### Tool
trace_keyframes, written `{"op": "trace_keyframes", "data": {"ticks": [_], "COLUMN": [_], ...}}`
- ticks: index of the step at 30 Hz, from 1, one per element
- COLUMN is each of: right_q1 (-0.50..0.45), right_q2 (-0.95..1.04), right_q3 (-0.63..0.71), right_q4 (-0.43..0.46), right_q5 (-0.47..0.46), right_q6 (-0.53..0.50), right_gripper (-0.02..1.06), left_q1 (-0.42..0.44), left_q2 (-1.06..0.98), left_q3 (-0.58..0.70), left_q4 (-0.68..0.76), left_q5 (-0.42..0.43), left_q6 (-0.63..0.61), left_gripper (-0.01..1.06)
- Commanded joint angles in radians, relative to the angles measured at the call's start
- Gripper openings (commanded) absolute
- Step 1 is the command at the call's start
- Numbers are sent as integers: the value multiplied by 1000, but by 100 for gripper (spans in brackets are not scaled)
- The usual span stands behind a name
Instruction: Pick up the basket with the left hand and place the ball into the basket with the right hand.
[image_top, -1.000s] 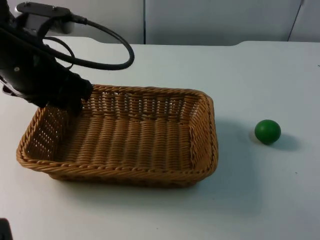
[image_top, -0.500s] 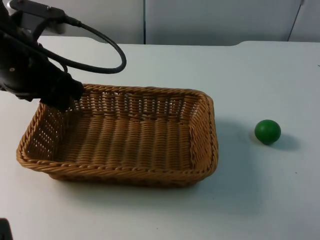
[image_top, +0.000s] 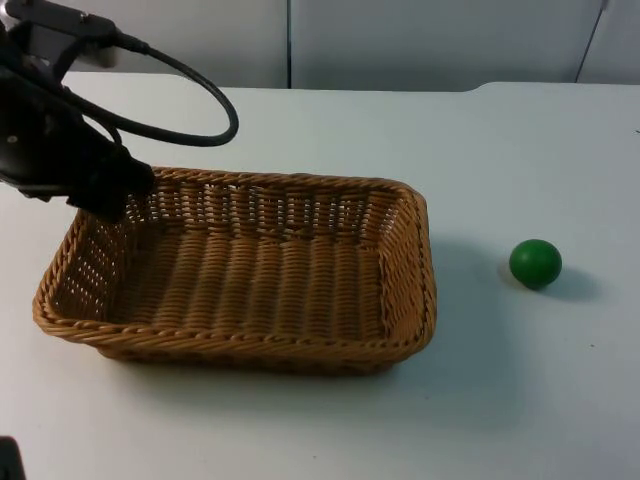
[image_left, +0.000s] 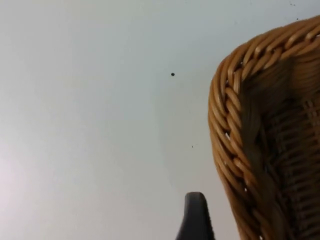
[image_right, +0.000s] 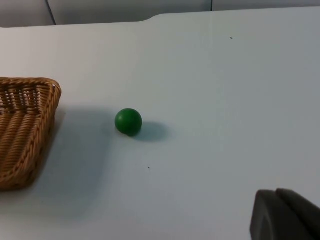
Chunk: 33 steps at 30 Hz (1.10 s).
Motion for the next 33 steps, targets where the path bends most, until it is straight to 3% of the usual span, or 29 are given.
{"op": "trace_keyframes", "data": {"ticks": [1, 12, 14, 16, 18, 19, 20, 21, 26, 33], "right_q1": [-4, -4, -4, -4, -4, -4, -4, -4, -4, -4], "right_q2": [-4, -4, -4, -4, -4, -4, -4, -4, -4, -4], "right_q3": [3, 3, 3, 3, 3, 3, 3, 3, 3, 3], "right_q4": [5, 5, 5, 5, 5, 5, 5, 5, 5, 5], "right_q5": [-7, -7, -7, -7, -7, -7, -7, -7, -7, -7], "right_q6": [0, 0, 0, 0, 0, 0, 0, 0, 0, 0], "right_gripper": [0, 0, 0, 0, 0, 0, 0, 0, 0, 0], "left_q1": [2, 2, 2, 2, 2, 2, 2, 2, 2, 2], "left_q2": [23, 126, 138, 149, 156, 156, 156, 156, 148, 78], "left_q3": [0, 0, 0, 0, 0, 0, 0, 0, 0, 0], "left_q4": [1, -4, -13, -13, -16, -16, -16, -16, -18, -108], "left_q5": [-7, -23, -29, -32, -32, -32, -32, -33, -37, -23], "left_q6": [-9, -34, -34, -34, -34, -34, -34, -37, -116, -119], "left_gripper": [61, 61, 57, 42, 15, 15, 4, 0, 0, 0]}}
